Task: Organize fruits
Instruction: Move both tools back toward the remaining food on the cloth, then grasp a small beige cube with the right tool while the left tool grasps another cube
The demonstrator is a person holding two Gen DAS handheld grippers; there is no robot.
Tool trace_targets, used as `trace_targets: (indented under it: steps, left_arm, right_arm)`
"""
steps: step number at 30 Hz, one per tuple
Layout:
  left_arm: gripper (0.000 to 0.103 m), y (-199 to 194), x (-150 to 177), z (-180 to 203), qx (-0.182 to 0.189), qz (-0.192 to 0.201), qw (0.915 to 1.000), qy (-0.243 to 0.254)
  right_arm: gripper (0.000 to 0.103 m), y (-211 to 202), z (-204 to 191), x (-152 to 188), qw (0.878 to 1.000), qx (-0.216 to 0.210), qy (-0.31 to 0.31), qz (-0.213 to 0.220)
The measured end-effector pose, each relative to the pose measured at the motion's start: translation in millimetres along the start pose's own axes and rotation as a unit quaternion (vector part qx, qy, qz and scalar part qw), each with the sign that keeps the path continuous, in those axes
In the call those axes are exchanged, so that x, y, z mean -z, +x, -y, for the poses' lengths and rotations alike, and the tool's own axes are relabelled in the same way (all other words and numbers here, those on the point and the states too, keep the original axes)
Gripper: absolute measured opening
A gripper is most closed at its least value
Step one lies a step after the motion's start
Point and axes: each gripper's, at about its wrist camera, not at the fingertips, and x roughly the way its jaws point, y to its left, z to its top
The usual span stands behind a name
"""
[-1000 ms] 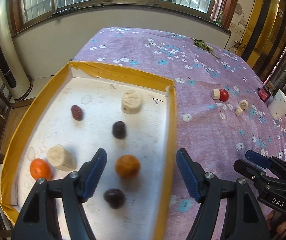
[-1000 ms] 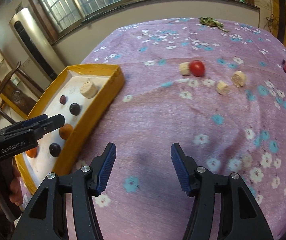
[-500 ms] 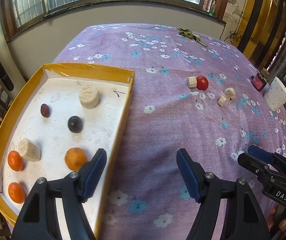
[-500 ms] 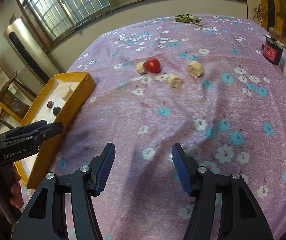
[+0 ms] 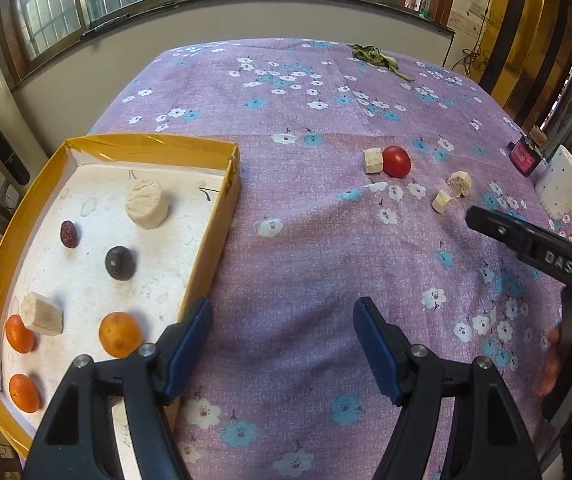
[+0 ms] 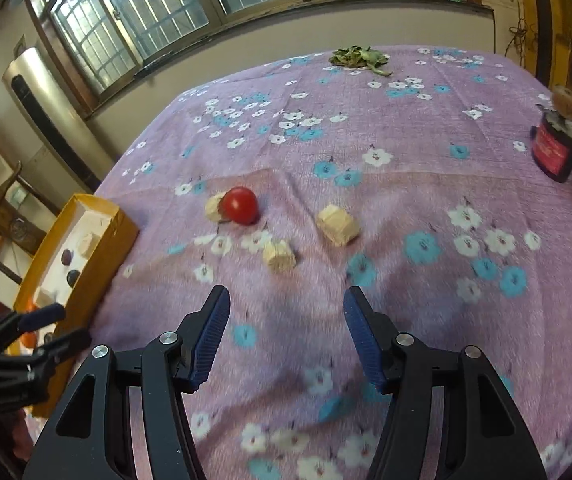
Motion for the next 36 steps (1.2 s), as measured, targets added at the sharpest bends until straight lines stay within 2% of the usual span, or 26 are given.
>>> trace_targets:
  steps: [7, 11, 14, 15, 18, 21, 28, 36]
  left_arm:
    - [0.075, 10, -7, 16, -0.003, -0.009, 0.9997, 0.022]
    - [0.075, 14, -12, 24, -0.003, -0.012, 0.9993, 0.034]
    - [0.075, 18, -16, 28, -0.002, -0.018, 0.9992, 0.037]
    - [0.075, 20, -17, 31, 0.0, -0.019, 0.9991, 0.038]
    - [0.075, 22, -20, 42, -0.003, -0.019, 0.9985, 0.052]
    - [0.075, 24, -27, 58, 0.002, -0.013, 0.9975, 0.07]
    - [0.075, 35, -60, 118, 0.06, 0.02, 0.9927, 0.103]
    - [0.075, 67, -84, 170, 0.089, 0.024, 0.9877, 0.127]
  right_arm:
    - [0.058, 32, -9, -11, 0.999, 0.003, -0.051, -0.004]
    - [0.044, 37, -11, -13, 0.996, 0.018, -0.083, 0.008]
    - [0.023, 38, -12, -13, 0.994, 0.025, -0.102, 0.005]
    - [0.021, 37, -13, -11, 0.994, 0.021, -0.106, 0.003]
    - [0.021, 32, -13, -6, 0.992, 0.026, -0.121, 0.004]
    - [0.021, 18, -1, -2, 0.995, 0.014, -0.099, 0.009]
    - [0.022, -31, 47, 17, 0.998, 0.039, -0.046, 0.029]
    - [0.022, -53, 86, 37, 0.999, 0.042, 0.0, 0.026]
